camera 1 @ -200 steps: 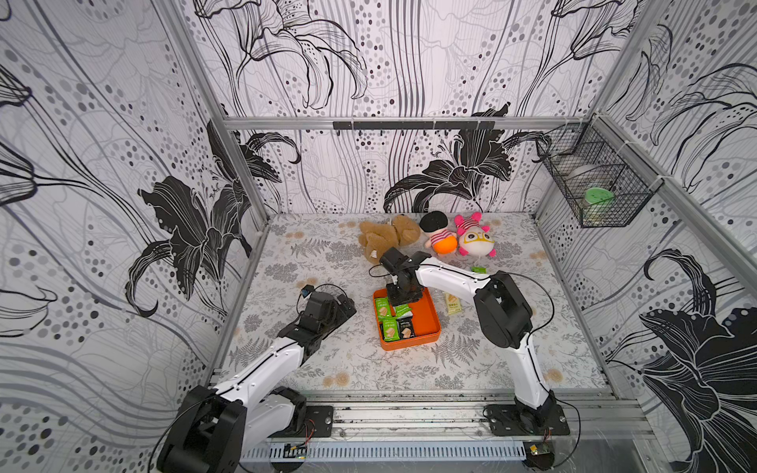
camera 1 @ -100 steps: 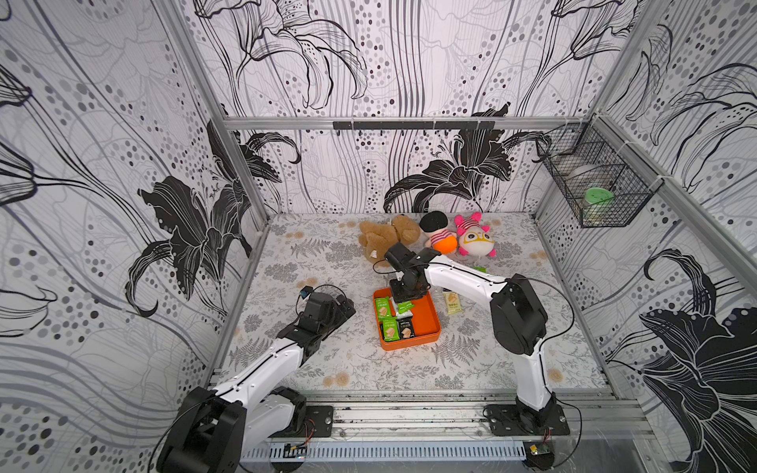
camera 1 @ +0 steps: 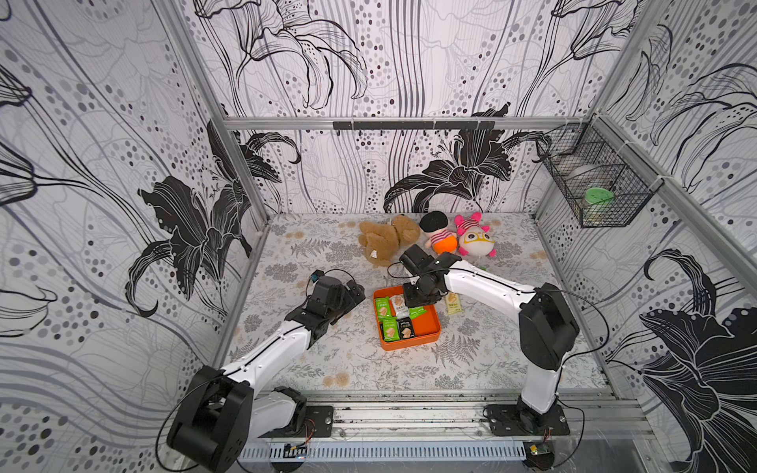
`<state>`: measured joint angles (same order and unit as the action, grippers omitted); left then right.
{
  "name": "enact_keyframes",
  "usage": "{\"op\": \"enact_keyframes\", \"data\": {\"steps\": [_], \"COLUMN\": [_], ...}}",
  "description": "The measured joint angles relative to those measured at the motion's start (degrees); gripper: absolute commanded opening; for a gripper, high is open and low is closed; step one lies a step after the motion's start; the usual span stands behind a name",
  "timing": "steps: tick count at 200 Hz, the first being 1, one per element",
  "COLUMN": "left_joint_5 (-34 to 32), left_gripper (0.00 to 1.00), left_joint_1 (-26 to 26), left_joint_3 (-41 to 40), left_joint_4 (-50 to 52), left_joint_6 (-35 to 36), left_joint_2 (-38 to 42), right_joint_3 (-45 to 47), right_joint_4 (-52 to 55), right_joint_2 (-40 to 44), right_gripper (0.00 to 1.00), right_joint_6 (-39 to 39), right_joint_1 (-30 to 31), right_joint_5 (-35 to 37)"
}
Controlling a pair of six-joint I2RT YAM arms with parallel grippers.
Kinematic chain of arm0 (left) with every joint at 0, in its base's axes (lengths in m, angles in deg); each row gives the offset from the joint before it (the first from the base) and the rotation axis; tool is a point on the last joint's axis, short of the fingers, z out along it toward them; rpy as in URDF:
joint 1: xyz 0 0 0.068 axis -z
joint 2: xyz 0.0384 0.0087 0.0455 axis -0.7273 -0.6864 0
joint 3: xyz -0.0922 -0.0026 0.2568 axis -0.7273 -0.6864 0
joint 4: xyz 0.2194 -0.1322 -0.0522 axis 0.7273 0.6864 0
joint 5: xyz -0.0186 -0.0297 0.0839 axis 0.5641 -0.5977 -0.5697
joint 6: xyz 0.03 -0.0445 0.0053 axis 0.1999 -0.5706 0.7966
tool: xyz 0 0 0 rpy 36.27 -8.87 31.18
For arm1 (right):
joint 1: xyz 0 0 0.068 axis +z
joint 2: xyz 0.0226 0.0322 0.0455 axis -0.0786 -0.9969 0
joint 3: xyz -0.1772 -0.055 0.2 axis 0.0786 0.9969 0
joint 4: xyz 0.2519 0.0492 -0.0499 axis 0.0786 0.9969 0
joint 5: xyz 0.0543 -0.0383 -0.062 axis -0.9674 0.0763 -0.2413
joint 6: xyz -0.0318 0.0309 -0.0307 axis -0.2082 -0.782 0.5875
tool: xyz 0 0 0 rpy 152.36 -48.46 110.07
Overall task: Take the cookies out of the storage box
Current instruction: Pick up the cookie from the storage box.
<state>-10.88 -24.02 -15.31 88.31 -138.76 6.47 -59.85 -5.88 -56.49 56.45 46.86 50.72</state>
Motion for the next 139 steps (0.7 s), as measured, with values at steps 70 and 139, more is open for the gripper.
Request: {"op": "enact_keyframes", "data": {"steps": [70,139], "left_joint_5": [0.7,0.7], "left_gripper": [0.97,0.97], "left_joint_1": [5.5,5.9], "left_joint_3": [8.7,9.8], "left_joint_4": [0.0,0.0], "left_joint_6": [1.7,2.3], "left_joint_2": [-9.2,-10.9], "right_joint_3": [11.2,17.6], "right_joint_4": [-1.8,-3.0], "right_joint_2": [9.8,12.4], "right_gripper": [0.43,0.43], "right_joint_6": [-0.3,4.5], "right_joint_1": [-10.3,-22.7], "right_joint_5": [-0.1,0.3]}}
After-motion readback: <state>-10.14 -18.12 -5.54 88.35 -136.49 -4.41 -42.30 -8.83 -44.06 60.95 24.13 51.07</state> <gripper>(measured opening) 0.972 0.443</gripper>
